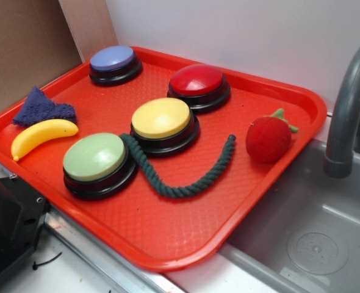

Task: Push the green button.

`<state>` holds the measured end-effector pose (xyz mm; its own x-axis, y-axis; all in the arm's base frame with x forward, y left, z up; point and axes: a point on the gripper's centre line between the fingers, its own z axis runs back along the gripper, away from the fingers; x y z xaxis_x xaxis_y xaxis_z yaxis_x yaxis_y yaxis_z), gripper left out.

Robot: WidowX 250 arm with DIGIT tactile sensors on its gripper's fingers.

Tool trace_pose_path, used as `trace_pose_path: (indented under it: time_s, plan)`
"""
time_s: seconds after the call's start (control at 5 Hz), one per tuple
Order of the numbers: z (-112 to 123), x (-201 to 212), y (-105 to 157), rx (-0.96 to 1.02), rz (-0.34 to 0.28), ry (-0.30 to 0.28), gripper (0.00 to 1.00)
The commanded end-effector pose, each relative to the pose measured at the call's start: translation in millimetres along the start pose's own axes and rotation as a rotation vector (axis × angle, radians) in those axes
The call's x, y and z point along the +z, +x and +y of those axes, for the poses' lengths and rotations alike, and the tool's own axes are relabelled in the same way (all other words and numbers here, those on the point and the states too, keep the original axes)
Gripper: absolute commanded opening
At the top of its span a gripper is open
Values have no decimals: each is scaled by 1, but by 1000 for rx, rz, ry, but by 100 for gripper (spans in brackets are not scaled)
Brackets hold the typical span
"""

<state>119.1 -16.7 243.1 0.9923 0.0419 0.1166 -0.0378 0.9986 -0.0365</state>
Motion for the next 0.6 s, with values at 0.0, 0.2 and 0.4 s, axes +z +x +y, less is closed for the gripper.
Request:
trace_pose_path:
  time_s: [0.0,0.2,0.4]
  plan:
    - [0,0,0,0,0,0,100]
    - [4,-31,14,-151,24,-6,100]
    - [-3,-64,23,-284,58,18,100]
